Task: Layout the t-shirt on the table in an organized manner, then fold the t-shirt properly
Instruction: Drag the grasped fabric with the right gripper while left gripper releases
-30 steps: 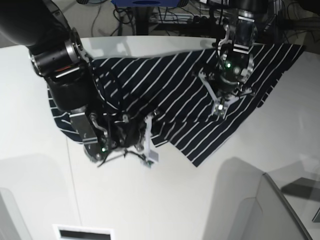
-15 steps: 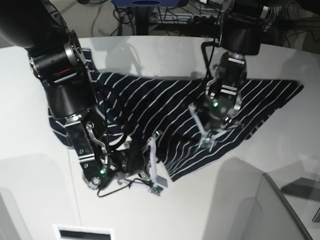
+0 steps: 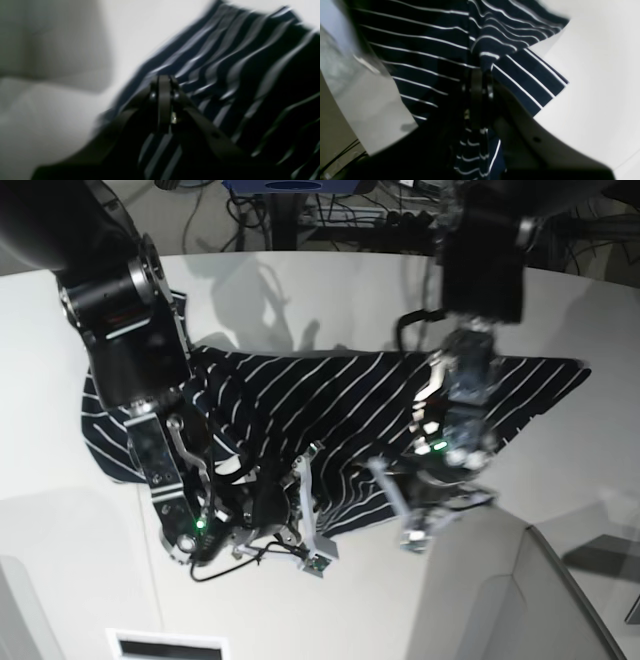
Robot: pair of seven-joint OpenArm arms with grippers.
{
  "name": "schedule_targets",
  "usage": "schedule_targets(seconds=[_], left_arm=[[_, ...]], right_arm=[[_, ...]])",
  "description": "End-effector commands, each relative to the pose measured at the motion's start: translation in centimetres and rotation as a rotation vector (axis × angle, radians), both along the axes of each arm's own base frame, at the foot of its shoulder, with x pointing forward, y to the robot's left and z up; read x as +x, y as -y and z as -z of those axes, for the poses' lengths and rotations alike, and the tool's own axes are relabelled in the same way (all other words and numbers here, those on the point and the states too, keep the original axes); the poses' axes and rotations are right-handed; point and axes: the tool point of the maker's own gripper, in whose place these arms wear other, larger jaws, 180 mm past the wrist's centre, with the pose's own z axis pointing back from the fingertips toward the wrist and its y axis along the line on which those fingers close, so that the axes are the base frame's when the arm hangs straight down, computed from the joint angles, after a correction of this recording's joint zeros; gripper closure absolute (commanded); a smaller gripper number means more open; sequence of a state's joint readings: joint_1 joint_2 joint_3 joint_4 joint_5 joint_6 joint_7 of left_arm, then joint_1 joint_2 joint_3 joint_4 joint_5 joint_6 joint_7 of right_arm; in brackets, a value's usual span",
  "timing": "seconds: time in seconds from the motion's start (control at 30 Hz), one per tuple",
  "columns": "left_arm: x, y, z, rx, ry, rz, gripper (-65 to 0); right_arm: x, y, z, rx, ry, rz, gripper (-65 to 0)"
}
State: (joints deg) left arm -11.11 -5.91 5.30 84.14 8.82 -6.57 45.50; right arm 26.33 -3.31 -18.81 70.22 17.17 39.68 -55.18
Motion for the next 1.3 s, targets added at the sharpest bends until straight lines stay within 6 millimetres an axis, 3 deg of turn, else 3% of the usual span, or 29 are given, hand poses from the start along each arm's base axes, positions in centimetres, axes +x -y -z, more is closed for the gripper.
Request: schedule_targets(seconds=[0.0, 0.2, 0.4, 0.53, 0.8, 0.87, 0.93, 1.07, 1.17, 1.27], left_arm=[[0.4, -1.2, -2.4, 0.032, 0.057, -0.006, 0.0], [-3.7, -7.8, -7.0, 0.114, 0.108, -0.144, 0.0], [-5.9, -13.5, -8.9, 0.119, 0.136, -0.324, 0.0], [-6.2, -14.4, -9.1, 0.104, 0.142, -0.360, 0.0], [-6.3, -13.1, -8.3, 0.064, 0.133, -0.367, 0.0], [-6.3, -13.1, -8.3, 0.064, 0.133, -0.366, 0.0], [-6.7, -13.3, -7.9, 0.072, 0.119, -0.367, 0.0], [-8.7, -14.0, -6.1, 0.112, 0.055, -0.358, 0.0], [-11.0, -14.1, -4.0, 0.130, -0.012, -0.349, 0.0], [-13.9, -14.7, -2.1, 0.172, -0.094, -0.322, 0.0]], right_arm=[[0.6, -0.9, -2.2, 0.034, 0.055, -0.015, -0.8], [-3.6, -0.8, -2.3, 0.004, 0.064, -0.035, -0.8], [-8.9, -0.6, -0.8, -0.011, 0.010, -0.046, -0.8], [-12.3, -0.4, 1.4, -0.015, -0.070, -0.048, -0.8], [-20.0, -0.1, 6.7, -0.025, -0.293, -0.050, -1.5], [-20.5, 0.2, 7.8, -0.026, -0.326, -0.039, -2.1], [-20.9, 1.3, 9.2, -0.040, -0.358, -0.028, -6.6], [-19.6, 2.7, 9.6, -0.069, -0.342, -0.019, -28.5], [-17.6, 2.9, 7.6, -0.066, -0.255, -0.019, -41.4], [-15.3, 3.0, 5.2, -0.076, -0.163, -0.021, -43.1]])
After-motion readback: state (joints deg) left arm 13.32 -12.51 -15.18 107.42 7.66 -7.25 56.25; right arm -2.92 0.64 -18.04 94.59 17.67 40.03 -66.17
